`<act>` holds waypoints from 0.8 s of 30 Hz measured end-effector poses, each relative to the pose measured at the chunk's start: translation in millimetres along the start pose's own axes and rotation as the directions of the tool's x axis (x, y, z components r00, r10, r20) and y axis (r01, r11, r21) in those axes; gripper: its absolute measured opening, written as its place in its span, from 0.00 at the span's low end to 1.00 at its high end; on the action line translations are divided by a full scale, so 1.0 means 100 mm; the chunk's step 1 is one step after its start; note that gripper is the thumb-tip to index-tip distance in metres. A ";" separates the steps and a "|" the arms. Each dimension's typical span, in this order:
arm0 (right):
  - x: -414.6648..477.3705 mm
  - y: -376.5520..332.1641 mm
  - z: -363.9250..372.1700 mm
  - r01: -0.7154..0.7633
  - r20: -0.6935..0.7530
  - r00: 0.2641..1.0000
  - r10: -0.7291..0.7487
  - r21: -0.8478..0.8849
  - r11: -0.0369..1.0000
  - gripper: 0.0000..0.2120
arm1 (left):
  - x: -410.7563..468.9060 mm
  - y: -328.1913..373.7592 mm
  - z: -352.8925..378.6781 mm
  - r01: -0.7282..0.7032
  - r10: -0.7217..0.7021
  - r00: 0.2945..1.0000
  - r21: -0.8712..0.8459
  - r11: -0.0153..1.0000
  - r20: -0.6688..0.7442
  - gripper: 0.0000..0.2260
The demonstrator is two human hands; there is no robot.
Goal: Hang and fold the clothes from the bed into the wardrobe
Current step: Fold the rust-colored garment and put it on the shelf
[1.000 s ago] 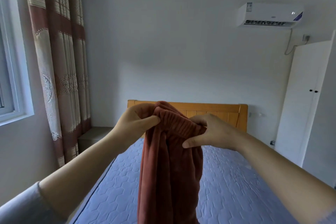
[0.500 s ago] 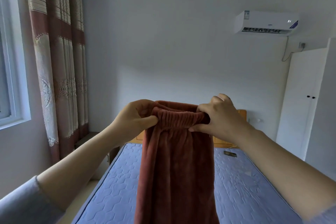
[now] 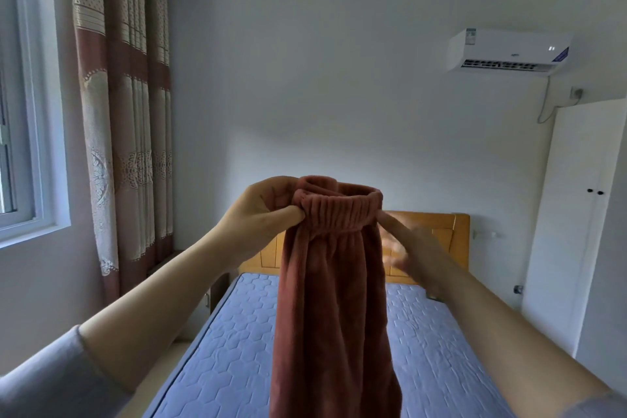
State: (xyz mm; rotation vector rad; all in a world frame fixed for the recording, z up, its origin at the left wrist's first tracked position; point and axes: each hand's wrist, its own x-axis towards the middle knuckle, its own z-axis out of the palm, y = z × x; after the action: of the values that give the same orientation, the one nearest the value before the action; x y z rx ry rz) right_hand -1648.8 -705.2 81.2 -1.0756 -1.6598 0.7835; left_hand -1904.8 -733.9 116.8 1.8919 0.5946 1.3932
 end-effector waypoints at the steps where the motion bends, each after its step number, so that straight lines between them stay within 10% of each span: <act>1: -0.02 0.07 0.02 -0.049 0.146 0.989 0.028 0.140 0.989 0.21 | -0.01 0.00 -0.03 0.003 -0.003 1.000 0.007 1.000 -0.002 0.16; 4: -0.06 0.16 0.13 -0.138 0.351 0.936 0.010 0.341 0.930 0.23 | -0.04 -0.03 -0.09 0.021 -0.020 0.999 0.028 0.999 -0.042 0.15; 10: 0.00 0.00 0.31 -0.006 0.121 0.991 -0.050 0.422 0.907 0.17 | -0.07 0.01 -0.29 0.149 -0.138 0.980 0.065 0.987 -0.145 0.14; 13: 0.03 -0.17 0.38 0.056 0.111 0.989 -0.101 0.354 0.933 0.18 | -0.10 0.15 -0.41 0.182 -0.132 0.971 0.255 0.950 -0.199 0.29; 20: 0.08 -0.43 0.59 0.120 0.242 0.954 -0.177 0.235 0.965 0.15 | 0.01 0.56 -0.27 -0.020 -0.158 0.982 0.880 0.475 0.107 0.49; 24: 0.04 -0.45 0.69 0.168 0.226 0.951 -0.212 0.197 0.966 0.10 | 0.14 0.57 -0.31 0.064 -0.332 0.940 0.915 0.399 0.079 0.35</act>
State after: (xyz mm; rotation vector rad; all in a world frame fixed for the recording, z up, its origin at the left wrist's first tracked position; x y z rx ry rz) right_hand -1728.0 -720.3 100.1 -0.7036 -1.8310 0.9448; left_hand -1932.2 -752.6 174.6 2.6267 1.6454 0.5949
